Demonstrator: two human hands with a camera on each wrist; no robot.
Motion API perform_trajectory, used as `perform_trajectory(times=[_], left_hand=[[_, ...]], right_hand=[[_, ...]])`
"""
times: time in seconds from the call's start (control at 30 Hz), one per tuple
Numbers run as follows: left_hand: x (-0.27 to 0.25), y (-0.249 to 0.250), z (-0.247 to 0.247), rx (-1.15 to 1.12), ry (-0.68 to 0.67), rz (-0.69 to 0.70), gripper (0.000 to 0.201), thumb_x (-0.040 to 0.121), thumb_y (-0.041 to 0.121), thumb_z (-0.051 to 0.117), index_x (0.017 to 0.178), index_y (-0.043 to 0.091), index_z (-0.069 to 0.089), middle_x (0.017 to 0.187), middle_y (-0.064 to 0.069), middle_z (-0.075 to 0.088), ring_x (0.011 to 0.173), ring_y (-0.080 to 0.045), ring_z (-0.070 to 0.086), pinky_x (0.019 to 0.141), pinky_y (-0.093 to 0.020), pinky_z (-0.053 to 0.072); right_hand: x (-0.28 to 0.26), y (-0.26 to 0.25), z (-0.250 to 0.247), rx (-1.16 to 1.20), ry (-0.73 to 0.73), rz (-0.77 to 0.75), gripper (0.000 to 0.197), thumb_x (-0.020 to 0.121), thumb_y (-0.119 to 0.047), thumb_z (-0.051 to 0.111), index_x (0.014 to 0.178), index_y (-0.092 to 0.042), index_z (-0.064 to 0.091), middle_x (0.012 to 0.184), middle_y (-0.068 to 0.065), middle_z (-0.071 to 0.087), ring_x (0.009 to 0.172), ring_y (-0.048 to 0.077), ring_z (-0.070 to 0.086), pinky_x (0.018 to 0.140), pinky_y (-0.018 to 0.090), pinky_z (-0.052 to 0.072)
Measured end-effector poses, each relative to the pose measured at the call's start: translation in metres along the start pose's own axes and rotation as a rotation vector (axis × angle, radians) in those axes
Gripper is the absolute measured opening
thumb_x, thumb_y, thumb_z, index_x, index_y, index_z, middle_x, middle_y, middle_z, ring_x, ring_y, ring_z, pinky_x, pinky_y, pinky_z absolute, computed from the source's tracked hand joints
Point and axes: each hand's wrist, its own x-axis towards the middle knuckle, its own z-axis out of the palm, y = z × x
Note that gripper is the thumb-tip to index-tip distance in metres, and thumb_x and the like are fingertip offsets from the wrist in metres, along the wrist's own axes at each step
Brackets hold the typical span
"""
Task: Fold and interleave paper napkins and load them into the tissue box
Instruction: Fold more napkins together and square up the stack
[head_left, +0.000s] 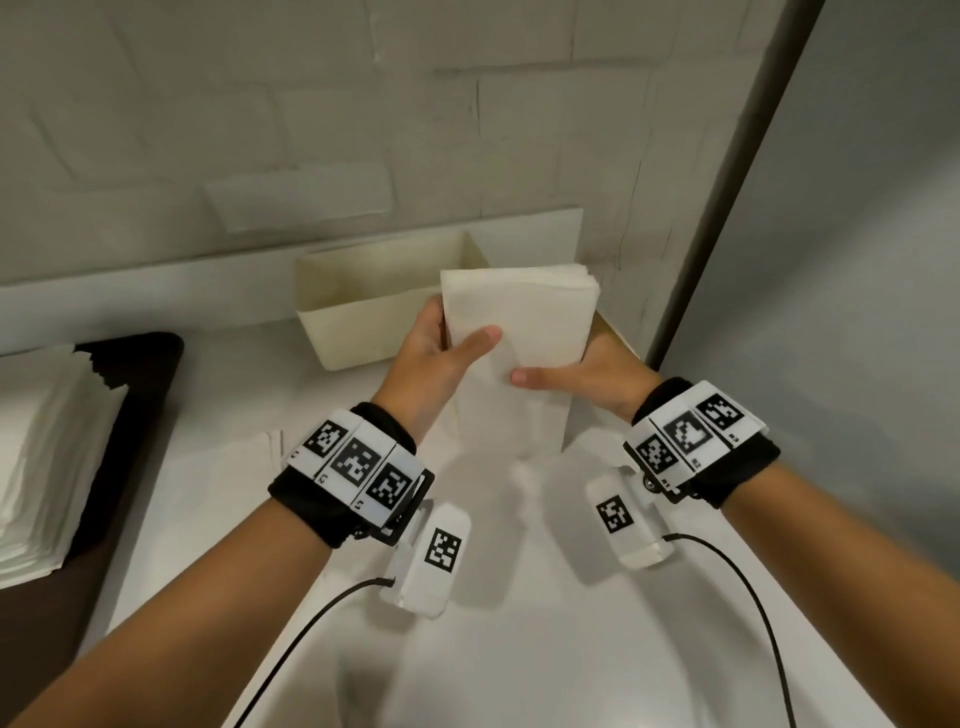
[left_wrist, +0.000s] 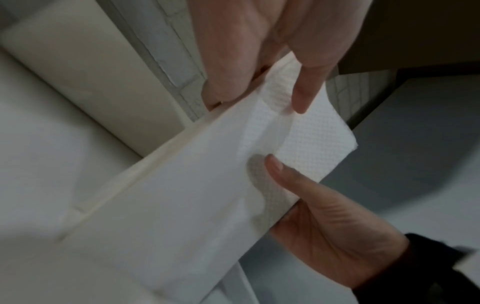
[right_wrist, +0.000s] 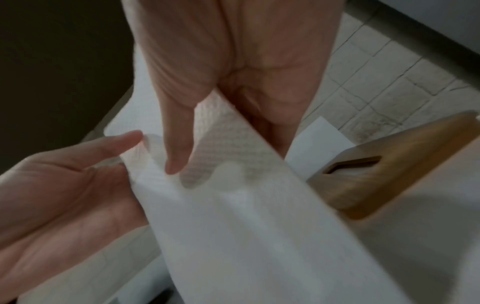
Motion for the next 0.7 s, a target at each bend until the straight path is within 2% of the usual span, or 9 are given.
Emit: perform_trajectory(times=[0.1, 0.2, 0.27, 0.33, 0.43, 0.57, 0.6, 0.7], left_hand=[[0.001, -0.005, 0.001, -0.038, 0.031, -0.022, 0.046, 0.081, 0.000, 0.062, 0.122, 0.009, 0.044, 0.105, -0.004, 0.062, 0.097, -0.018, 0.061, 0.081, -0.028, 0.051], [0.001, 0.001, 0.007, -0.094, 0.032, 0.000, 0.058, 0.069, 0.010, 0.066, 0.124, 0.007, 0.047, 0.108, -0.007, 0.063, 0.098, -0.020, 0.061, 0.085, -0.032, 0.051], [0.002, 0.004, 0.008, -0.125, 0.040, 0.031, 0.061, 0.067, 0.012, 0.066, 0.125, 0.005, 0.048, 0.109, -0.007, 0.064, 0.097, -0.019, 0.063, 0.079, -0.030, 0.053], [0.003, 0.003, 0.006, -0.145, 0.051, 0.047, 0.059, 0.067, 0.010, 0.066, 0.123, 0.005, 0.049, 0.108, -0.007, 0.064, 0.095, -0.017, 0.064, 0.074, -0.028, 0.053], [0.003, -0.006, 0.001, -0.142, 0.084, 0.043, 0.046, 0.064, 0.009, 0.067, 0.106, 0.016, 0.051, 0.097, 0.001, 0.065, 0.085, -0.006, 0.066, 0.069, -0.019, 0.053], [0.003, -0.009, 0.001, -0.150, 0.078, 0.043, 0.041, 0.068, 0.006, 0.068, 0.103, 0.021, 0.051, 0.096, 0.003, 0.064, 0.088, -0.007, 0.064, 0.068, -0.016, 0.052], [0.003, -0.007, 0.002, -0.162, 0.065, 0.052, 0.039, 0.072, 0.003, 0.067, 0.103, 0.020, 0.052, 0.097, 0.002, 0.065, 0.087, -0.007, 0.065, 0.067, -0.016, 0.052], [0.002, -0.003, 0.008, -0.203, 0.031, 0.079, 0.038, 0.072, 0.004, 0.066, 0.105, 0.017, 0.054, 0.096, 0.001, 0.066, 0.083, -0.004, 0.067, 0.068, -0.016, 0.052]], right_hand=[[0.000, 0.003, 0.003, -0.035, -0.054, 0.054, 0.056, 0.073, -0.014, 0.076, 0.124, -0.008, 0.055, 0.121, 0.006, 0.063, 0.113, 0.021, 0.059, 0.091, 0.029, 0.049], [0.004, -0.007, 0.009, 0.003, 0.042, -0.010, 0.051, 0.072, -0.013, 0.077, 0.118, -0.007, 0.057, 0.119, 0.009, 0.064, 0.110, 0.022, 0.060, 0.095, 0.036, 0.050], [0.005, -0.014, 0.011, 0.042, 0.086, -0.048, 0.047, 0.071, -0.013, 0.078, 0.113, -0.009, 0.058, 0.115, 0.008, 0.065, 0.107, 0.021, 0.061, 0.094, 0.036, 0.051], [0.005, -0.014, 0.010, 0.078, 0.085, -0.053, 0.042, 0.072, -0.011, 0.077, 0.109, -0.013, 0.058, 0.109, 0.005, 0.064, 0.101, 0.019, 0.061, 0.086, 0.028, 0.053], [0.002, -0.003, 0.009, 0.048, 0.043, 0.003, 0.045, 0.073, -0.012, 0.075, 0.114, -0.009, 0.057, 0.103, 0.003, 0.061, 0.096, 0.016, 0.058, 0.072, 0.016, 0.049], [0.000, -0.002, 0.010, 0.073, 0.038, 0.017, 0.043, 0.074, -0.011, 0.075, 0.113, -0.010, 0.057, 0.097, 0.000, 0.062, 0.090, 0.014, 0.059, 0.067, 0.013, 0.050], [0.001, -0.005, 0.010, 0.088, 0.052, -0.006, 0.042, 0.073, -0.010, 0.075, 0.111, -0.011, 0.057, 0.097, 0.000, 0.063, 0.090, 0.013, 0.060, 0.069, 0.015, 0.052], [0.004, -0.011, 0.010, 0.129, 0.102, -0.077, 0.041, 0.071, -0.008, 0.077, 0.108, -0.014, 0.059, 0.109, 0.006, 0.065, 0.103, 0.020, 0.062, 0.087, 0.030, 0.052]])
